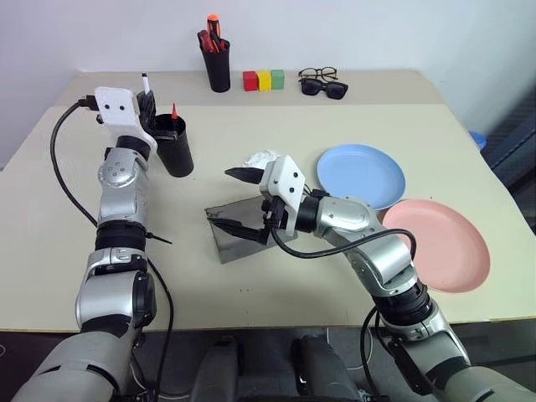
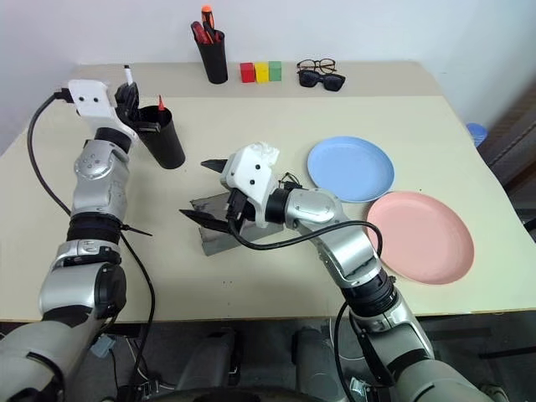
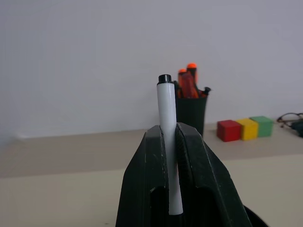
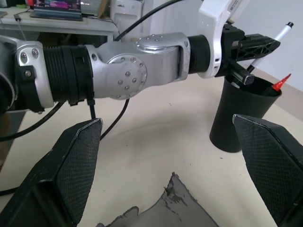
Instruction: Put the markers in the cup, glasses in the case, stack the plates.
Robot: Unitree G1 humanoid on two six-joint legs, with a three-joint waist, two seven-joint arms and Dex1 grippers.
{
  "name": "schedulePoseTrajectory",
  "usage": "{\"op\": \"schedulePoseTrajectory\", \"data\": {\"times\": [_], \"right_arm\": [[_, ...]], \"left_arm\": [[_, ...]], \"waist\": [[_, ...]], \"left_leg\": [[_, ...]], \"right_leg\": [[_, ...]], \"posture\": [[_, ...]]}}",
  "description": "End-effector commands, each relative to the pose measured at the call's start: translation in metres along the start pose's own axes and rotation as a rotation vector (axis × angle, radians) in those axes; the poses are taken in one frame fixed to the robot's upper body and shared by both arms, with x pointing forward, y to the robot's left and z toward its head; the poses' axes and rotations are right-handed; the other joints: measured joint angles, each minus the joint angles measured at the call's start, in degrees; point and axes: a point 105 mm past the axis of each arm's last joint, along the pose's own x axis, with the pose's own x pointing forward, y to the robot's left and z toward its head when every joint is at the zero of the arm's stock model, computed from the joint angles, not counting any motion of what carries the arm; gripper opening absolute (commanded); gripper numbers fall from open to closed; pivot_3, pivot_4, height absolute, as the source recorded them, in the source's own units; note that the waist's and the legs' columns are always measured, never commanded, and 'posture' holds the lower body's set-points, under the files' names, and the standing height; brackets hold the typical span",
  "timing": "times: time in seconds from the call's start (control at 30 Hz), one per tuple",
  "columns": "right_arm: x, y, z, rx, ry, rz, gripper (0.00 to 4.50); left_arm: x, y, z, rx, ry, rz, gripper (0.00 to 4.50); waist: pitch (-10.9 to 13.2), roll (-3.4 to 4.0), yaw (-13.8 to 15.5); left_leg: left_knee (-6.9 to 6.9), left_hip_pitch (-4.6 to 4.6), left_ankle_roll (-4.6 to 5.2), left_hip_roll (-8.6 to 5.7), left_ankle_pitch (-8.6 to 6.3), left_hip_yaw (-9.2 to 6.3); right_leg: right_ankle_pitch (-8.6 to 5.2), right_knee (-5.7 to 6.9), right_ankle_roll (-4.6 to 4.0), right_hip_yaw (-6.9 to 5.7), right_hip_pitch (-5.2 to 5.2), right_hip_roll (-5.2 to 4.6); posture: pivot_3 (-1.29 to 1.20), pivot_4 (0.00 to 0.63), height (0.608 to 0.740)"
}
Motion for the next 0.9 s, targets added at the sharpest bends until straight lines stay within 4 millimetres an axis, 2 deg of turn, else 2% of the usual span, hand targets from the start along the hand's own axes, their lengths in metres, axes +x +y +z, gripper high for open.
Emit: {"op": "schedulePoseTrajectory", "data": {"times": [0.03,0.1,0.23,0.27,0.33,0.43,0.53,0.63,0.67,0.73,0.9], "right_arm": [[0.000,0.004,0.015,-0.042,-0.048,0.012,4.50],[0.000,0.004,0.016,-0.044,-0.048,0.015,4.50],[-0.001,0.002,0.015,-0.047,-0.042,0.010,4.50],[-0.004,-0.001,0.013,-0.050,-0.032,0.001,4.50],[-0.011,-0.008,0.010,-0.058,-0.008,-0.024,4.50],[-0.021,-0.017,0.006,-0.066,0.020,-0.052,4.50],[-0.044,-0.030,-0.004,-0.079,0.094,-0.080,4.50],[-0.073,-0.040,-0.016,-0.088,0.195,-0.098,4.50],[-0.082,-0.043,-0.020,-0.090,0.227,-0.107,4.50],[-0.092,-0.046,-0.024,-0.092,0.261,-0.116,4.50],[-0.101,-0.049,-0.028,-0.099,0.297,-0.132,4.50]], "left_arm": [[0.000,0.006,0.012,-0.006,-0.057,0.029,1.16],[-0.002,0.009,0.013,-0.008,-0.065,0.040,2.04],[-0.007,0.016,0.030,-0.034,-0.138,0.061,2.04],[-0.011,0.015,0.040,-0.035,-0.169,0.033,2.04],[-0.020,0.003,0.056,-0.045,-0.196,-0.081,2.04],[-0.036,-0.018,0.064,-0.068,-0.162,-0.252,2.04],[-0.076,-0.057,0.058,-0.083,-0.007,-0.578,2.88],[-0.133,-0.094,0.032,-0.089,0.285,-0.894,4.21],[-0.152,-0.103,0.024,-0.074,0.378,-0.984,4.21],[-0.172,-0.112,0.016,-0.053,0.478,-1.070,4.21],[-0.192,-0.119,-0.022,0.083,0.704,-1.133,4.21]], "waist": [[0.0,0.00,-0.1],[0.0,0.00,-0.1],[0.0,0.00,-0.2],[0.0,0.00,-0.2],[0.0,0.00,-0.1],[0.0,0.00,0.0],[0.0,0.02,-0.2],[0.0,0.04,-0.2],[0.0,0.04,-0.2],[0.0,0.08,-0.1],[0.0,0.08,-0.2]], "left_leg": [[0.00,0.00,0.00,0.00,0.00,0.00],[0.00,0.00,0.00,0.01,0.00,-0.02],[0.00,0.00,0.00,0.01,0.00,-0.03],[0.00,0.00,0.00,0.02,0.00,-0.03],[-0.01,0.00,0.00,0.03,0.00,-0.05],[0.00,0.00,0.00,0.03,0.00,-0.04],[0.00,0.03,0.01,0.05,-0.01,-0.04],[-0.03,0.05,0.06,0.07,-0.04,-0.04],[-0.03,0.07,0.07,0.08,-0.04,-0.02],[-0.06,0.10,0.08,0.09,-0.05,-0.01],[-0.10,0.32,0.08,0.10,-0.05,0.00]], "right_leg": [[0.00,0.00,0.00,0.00,-0.01,0.00],[0.00,0.01,0.00,0.00,-0.01,0.02],[0.00,0.01,0.00,0.01,-0.01,0.00],[0.00,0.01,0.00,0.01,-0.01,0.00],[0.00,0.01,0.00,0.01,-0.01,0.00],[0.00,0.00,0.00,0.02,0.01,-0.03],[0.00,-0.02,0.00,0.02,0.06,-0.03],[-0.01,-0.09,-0.01,0.03,0.11,-0.04],[-0.02,-0.08,-0.01,0.04,0.12,-0.04],[-0.02,-0.10,-0.02,0.04,0.16,-0.04],[-0.03,-0.07,-0.04,0.04,0.34,0.08]], "posture": [[0.00,0.150,0.740],[0.00,0.150,0.740],[0.00,0.150,0.740],[0.00,0.150,0.740],[0.00,0.150,0.740],[0.00,0.150,0.740],[0.00,0.150,0.740],[0.00,0.150,0.740],[0.00,0.150,0.740],[0.00,0.150,0.740],[0.00,0.150,0.740]]}}
